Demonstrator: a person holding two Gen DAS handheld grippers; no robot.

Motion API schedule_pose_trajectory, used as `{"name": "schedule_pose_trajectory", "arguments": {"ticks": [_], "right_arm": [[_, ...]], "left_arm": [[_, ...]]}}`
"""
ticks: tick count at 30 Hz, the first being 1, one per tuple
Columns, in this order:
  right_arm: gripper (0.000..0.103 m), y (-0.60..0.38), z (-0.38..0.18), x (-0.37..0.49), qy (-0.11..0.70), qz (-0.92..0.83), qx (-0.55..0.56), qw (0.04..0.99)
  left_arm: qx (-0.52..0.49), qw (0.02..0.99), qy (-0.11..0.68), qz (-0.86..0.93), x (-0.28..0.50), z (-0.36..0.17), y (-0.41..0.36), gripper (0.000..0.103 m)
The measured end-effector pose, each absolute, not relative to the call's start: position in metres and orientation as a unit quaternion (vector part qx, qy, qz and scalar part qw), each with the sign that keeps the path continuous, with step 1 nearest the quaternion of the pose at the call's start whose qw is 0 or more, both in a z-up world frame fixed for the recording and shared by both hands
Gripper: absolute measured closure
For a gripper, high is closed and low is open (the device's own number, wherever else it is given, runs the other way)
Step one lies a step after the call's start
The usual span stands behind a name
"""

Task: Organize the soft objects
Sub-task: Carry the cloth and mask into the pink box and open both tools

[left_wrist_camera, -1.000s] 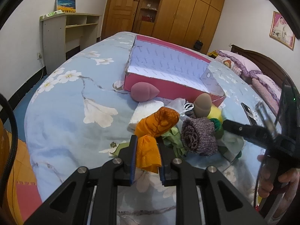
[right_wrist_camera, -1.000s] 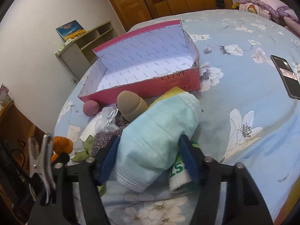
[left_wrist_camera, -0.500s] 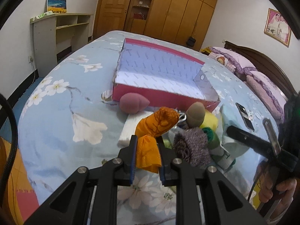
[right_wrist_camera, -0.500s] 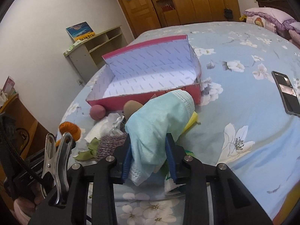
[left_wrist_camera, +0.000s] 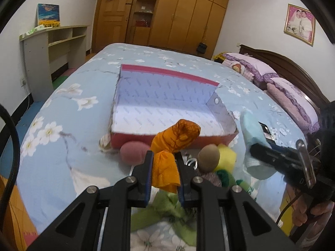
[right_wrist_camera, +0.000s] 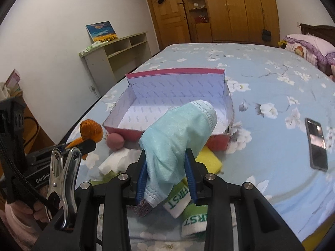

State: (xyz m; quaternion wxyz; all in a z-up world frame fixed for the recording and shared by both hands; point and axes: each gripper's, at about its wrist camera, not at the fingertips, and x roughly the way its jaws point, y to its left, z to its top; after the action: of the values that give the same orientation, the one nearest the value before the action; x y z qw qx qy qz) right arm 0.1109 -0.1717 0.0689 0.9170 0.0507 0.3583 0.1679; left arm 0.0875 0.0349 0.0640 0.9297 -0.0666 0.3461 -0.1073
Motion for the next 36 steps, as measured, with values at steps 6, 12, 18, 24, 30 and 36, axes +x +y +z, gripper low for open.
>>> {"name": "schedule_pose_trajectory", "arguments": {"ticks": [6,12,18,24,30,36], "right_arm": [[0.069,-0.168,0.072,0.124,0.361,0.155,0.039,0.919],[0.069,-0.164,0.074,0.134,0.362,0.150,0.032,0.919],[0.069,-0.166,0.079,0.151,0.359,0.154,0.013,0.920],[0.069,-0.165,0.083,0.173,0.349,0.170,-0.011,0.921],[0.069,-0.166,0.071,0.199,0.355,0.178,-0.027,0.917],[0.069,-0.170,0.055,0.223,0.361,0.169,-0.033,0.916]], "left_arm": [[-0.063,0.928,0.346,-0.126,0.110,0.069,0.034,0.083],[-0.066,0.926,0.349,-0.130,0.129,0.070,0.035,0.083],[-0.071,0.927,0.349,-0.116,0.147,0.070,0.034,0.083],[-0.081,0.928,0.349,-0.098,0.171,0.072,0.032,0.083],[-0.089,0.926,0.359,-0.081,0.200,0.064,0.027,0.083],[-0.082,0.921,0.373,-0.076,0.222,0.050,0.018,0.083]]}}
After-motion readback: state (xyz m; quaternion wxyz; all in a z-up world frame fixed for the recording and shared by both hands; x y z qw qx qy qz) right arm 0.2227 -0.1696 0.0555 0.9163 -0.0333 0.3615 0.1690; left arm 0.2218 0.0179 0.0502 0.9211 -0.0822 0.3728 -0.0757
